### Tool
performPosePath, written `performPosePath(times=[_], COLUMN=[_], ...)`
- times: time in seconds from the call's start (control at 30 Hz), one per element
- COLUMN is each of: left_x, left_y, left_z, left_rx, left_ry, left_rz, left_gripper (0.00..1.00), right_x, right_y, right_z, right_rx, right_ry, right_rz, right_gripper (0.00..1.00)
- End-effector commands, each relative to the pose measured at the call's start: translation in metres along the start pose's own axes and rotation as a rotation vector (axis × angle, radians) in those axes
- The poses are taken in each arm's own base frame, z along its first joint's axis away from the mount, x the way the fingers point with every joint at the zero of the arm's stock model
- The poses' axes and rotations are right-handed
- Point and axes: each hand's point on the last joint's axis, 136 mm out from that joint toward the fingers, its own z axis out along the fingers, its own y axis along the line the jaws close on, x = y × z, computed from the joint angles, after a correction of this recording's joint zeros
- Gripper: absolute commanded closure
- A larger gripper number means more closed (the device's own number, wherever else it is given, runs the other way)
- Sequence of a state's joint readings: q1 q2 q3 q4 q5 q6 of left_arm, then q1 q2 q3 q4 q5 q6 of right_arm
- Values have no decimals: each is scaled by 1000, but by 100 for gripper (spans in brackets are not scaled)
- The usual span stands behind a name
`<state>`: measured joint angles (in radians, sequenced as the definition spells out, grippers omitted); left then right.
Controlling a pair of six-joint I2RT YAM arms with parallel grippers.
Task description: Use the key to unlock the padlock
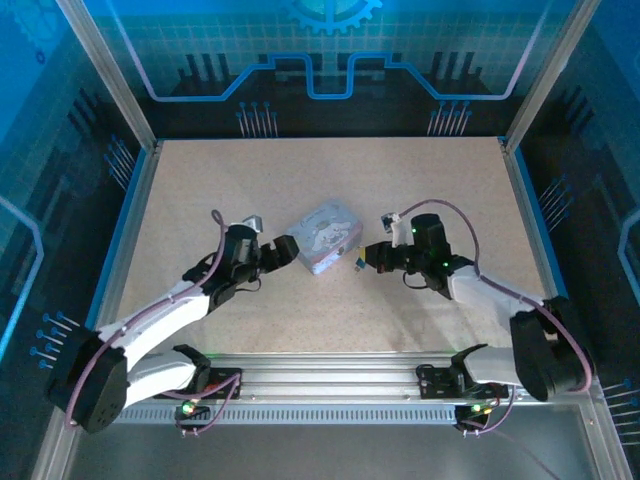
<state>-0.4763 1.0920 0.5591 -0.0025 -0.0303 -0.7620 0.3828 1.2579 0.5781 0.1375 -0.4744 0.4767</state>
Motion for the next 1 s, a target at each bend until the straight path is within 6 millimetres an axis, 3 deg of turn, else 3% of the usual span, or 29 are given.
performPosePath(times=[0.0, 0.27, 0.53, 0.97], left_x=[1, -5, -3, -2], left_y=[24, 36, 44, 45], left_z=[-11, -25, -27, -26], left_rx=[-85, -98, -102, -99], left_ry=[-44, -112, -122, -114], left_rz=[36, 27, 18, 11], left_gripper=[9, 1, 1, 1], right_x=[34, 76, 116, 133], right_y=[1, 3, -1, -3], right_z=[-11, -31, -33, -8], right_rx=[45, 100, 94, 25], right_ry=[92, 177, 263, 356], right_rz=[-2, 35, 110, 140], right_gripper=[94, 93, 92, 91])
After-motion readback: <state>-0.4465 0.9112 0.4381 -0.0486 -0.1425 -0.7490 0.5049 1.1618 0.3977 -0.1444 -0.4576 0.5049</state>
